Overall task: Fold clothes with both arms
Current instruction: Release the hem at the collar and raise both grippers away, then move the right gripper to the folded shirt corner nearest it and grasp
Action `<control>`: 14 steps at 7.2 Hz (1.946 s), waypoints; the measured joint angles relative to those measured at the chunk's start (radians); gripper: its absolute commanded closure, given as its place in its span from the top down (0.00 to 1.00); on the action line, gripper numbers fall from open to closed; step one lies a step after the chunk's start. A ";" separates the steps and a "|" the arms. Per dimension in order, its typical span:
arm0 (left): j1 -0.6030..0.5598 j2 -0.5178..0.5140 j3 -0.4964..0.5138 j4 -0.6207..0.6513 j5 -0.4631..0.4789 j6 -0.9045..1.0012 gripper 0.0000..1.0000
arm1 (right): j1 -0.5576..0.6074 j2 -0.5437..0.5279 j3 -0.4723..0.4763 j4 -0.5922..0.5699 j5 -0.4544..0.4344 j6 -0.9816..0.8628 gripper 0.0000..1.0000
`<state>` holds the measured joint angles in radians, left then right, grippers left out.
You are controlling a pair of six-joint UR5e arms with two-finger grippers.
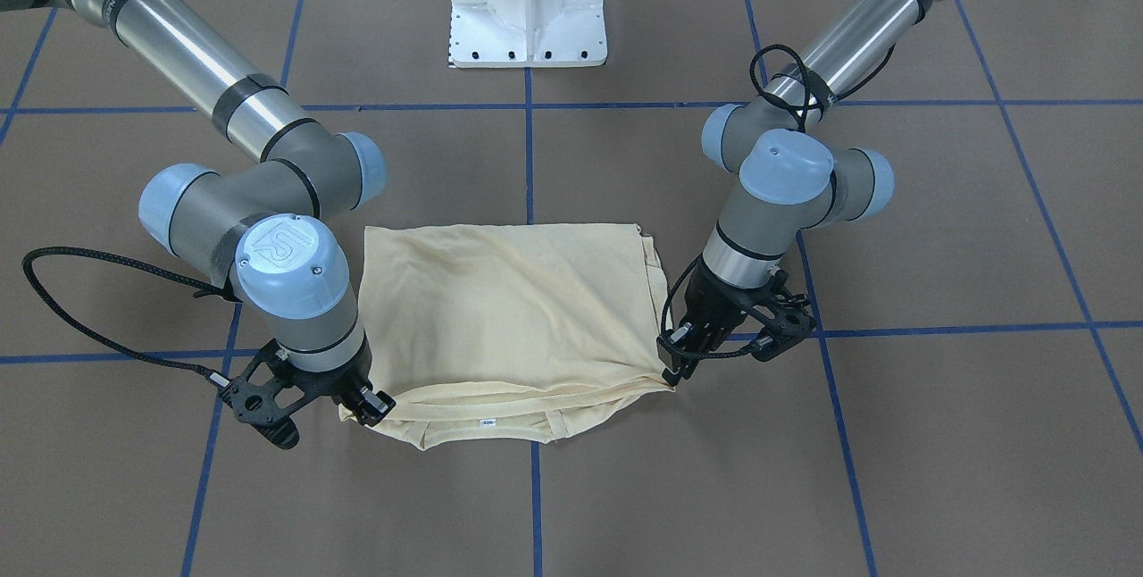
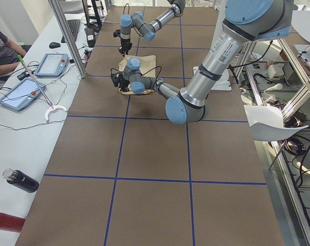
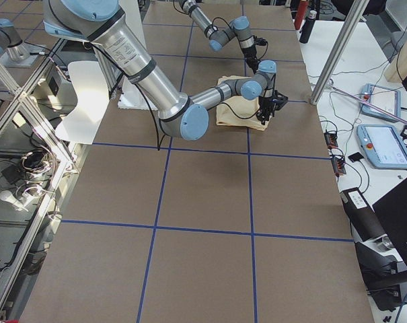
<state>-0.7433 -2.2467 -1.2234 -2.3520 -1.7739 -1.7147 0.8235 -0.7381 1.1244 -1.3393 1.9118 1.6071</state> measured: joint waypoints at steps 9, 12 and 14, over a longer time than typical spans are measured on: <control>-0.070 0.130 -0.231 -0.006 -0.079 0.054 0.58 | -0.203 -0.477 0.653 0.075 -0.114 0.414 0.79; -0.071 0.136 -0.230 -0.004 -0.076 0.062 0.58 | -0.330 -0.525 0.690 0.075 -0.217 0.468 0.65; -0.071 0.150 -0.229 -0.004 -0.075 0.079 0.58 | -0.339 -0.523 0.683 0.075 -0.227 0.470 0.58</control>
<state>-0.8145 -2.0966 -1.4526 -2.3562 -1.8487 -1.6352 0.4848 -1.2613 1.8073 -1.2640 1.6846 2.0770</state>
